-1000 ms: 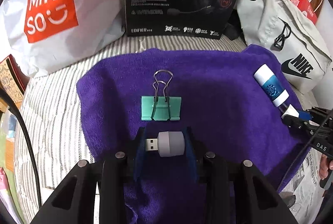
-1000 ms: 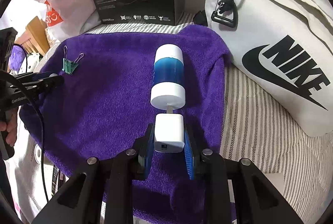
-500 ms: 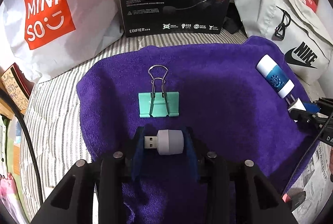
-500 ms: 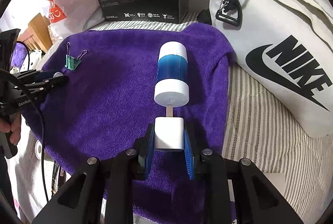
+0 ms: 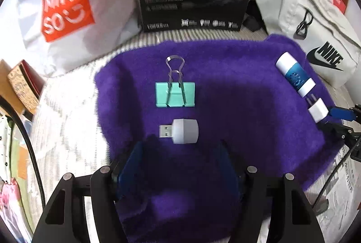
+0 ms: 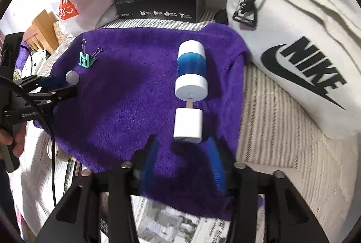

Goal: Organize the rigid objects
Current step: 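Set the charger beside the cylinder with the right tool while the left sets the light by the clip, then withdraw both tools from the towel toward the remaining items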

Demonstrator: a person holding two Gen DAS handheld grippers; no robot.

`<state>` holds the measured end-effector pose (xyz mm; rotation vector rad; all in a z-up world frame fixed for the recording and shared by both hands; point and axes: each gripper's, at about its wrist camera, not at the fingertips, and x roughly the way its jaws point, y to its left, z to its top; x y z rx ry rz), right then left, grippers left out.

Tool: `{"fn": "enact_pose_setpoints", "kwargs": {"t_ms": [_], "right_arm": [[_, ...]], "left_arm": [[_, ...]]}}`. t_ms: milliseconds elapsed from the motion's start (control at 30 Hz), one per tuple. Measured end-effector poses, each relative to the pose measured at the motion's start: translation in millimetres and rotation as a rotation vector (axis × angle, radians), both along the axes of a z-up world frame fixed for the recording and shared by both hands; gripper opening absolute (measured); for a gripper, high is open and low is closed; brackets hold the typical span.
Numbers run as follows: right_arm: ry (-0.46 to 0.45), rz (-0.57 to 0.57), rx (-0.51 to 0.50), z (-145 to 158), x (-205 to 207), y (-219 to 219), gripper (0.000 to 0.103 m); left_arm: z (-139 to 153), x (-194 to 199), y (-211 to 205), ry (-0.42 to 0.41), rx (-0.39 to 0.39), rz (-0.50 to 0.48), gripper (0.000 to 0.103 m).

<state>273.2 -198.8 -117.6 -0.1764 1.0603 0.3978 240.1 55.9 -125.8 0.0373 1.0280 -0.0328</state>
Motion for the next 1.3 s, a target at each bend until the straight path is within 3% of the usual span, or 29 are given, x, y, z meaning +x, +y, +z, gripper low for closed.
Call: {"fn": "enact_pose_setpoints", "kwargs": {"t_ms": [167, 433, 700, 900, 1033, 1300], "right_arm": [[-0.006, -0.025, 0.024, 10, -15, -10, 0.051], [-0.006, -0.108, 0.058, 23, -55, -35, 0.052], [0.008, -0.153, 0.095, 29, -102, -60, 0.052], [0.011, -0.175, 0.117, 32, -118, -76, 0.053], [0.024, -0.191, 0.127, 29, -120, -83, 0.053], [0.047, -0.169, 0.140, 19, -122, -75, 0.053]], "left_arm": [[26, -30, 0, -0.050, -0.022, -0.001, 0.066], [39, -79, -18, -0.066, -0.020, -0.007, 0.066], [21, -102, -45, -0.041, -0.083, -0.005, 0.066], [5, -93, -59, -0.005, -0.054, 0.004, 0.066], [-5, -88, -61, 0.016, 0.013, 0.021, 0.066], [-12, -93, -37, 0.020, -0.064, 0.087, 0.065]]}}
